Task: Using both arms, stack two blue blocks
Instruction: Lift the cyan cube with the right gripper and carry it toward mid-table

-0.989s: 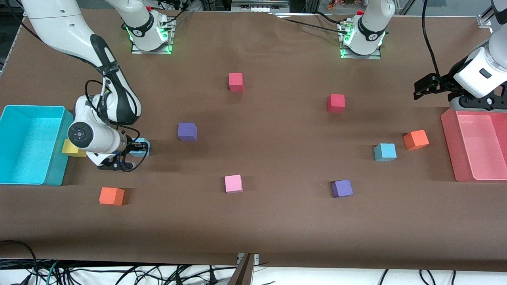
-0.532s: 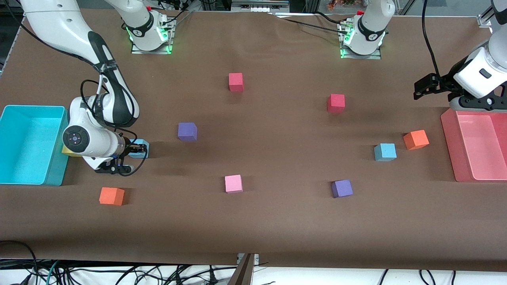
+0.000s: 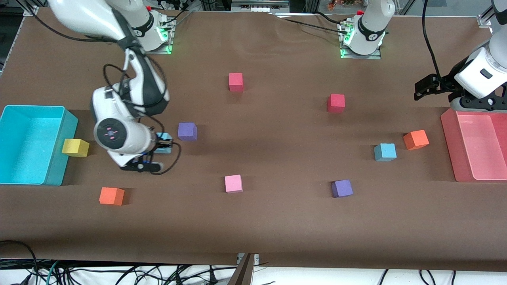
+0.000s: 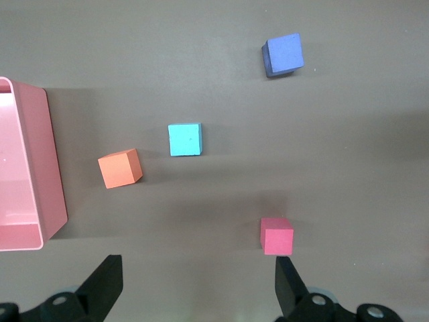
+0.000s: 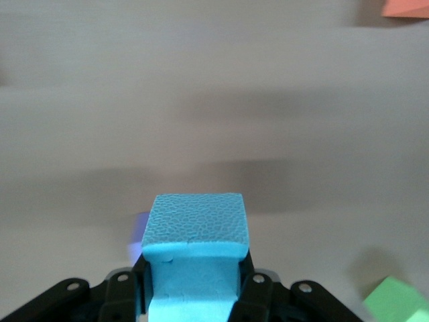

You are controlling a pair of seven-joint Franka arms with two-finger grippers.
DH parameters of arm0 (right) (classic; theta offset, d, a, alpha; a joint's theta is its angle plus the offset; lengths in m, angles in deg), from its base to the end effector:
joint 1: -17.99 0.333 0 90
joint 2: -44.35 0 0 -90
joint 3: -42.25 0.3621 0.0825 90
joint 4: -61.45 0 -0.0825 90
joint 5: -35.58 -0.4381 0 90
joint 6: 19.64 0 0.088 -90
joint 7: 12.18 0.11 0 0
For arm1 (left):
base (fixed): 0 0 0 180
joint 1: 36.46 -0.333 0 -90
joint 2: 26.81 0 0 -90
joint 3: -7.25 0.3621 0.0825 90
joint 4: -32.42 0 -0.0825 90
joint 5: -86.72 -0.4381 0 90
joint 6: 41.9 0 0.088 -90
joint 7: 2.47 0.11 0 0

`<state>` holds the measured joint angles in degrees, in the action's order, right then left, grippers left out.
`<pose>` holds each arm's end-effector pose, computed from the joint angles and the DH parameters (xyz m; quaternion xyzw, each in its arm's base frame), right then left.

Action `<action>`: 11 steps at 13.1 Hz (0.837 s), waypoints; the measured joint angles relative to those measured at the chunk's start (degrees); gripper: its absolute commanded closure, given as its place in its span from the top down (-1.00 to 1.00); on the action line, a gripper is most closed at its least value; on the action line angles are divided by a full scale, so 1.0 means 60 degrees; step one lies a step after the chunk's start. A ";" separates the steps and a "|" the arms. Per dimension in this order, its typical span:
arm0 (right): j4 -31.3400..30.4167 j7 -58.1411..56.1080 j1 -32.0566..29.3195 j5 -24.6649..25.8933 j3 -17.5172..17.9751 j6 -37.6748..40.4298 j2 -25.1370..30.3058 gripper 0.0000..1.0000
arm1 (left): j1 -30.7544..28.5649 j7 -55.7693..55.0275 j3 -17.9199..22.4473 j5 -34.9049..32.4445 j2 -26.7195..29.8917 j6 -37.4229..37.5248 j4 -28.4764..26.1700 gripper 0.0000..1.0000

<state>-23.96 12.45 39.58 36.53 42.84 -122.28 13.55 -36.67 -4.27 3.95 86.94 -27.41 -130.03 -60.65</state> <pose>0.6913 0.2790 0.3548 0.9928 -0.0189 -0.1064 0.0516 0.6048 -0.0329 0.6305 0.9988 -0.0112 -0.0484 0.0002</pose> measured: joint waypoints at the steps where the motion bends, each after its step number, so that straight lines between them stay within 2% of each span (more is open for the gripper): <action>1: 0.0330 0.0529 0.0478 -0.0064 0.0011 0.0085 -0.0141 -1.00 | 0.0000 0.0000 0.0013 0.0000 -0.0001 -0.0037 0.0000 1.00; 6: 0.2287 0.2620 0.2362 -0.1059 0.0018 0.0029 -0.1692 -1.00 | -0.0013 0.0000 0.0033 0.0000 -0.0037 -0.0067 0.0000 1.00; 11: 0.2866 0.3099 0.3393 -0.1160 0.0018 -0.0817 -0.2848 -1.00 | -0.0067 0.0000 0.0049 0.0000 -0.0100 -0.0070 -0.0001 1.00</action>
<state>-6.76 31.04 59.94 29.57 42.95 -127.18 -3.54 -37.07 -4.27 4.25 86.94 -28.01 -130.45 -60.66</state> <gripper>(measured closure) 0.502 0.000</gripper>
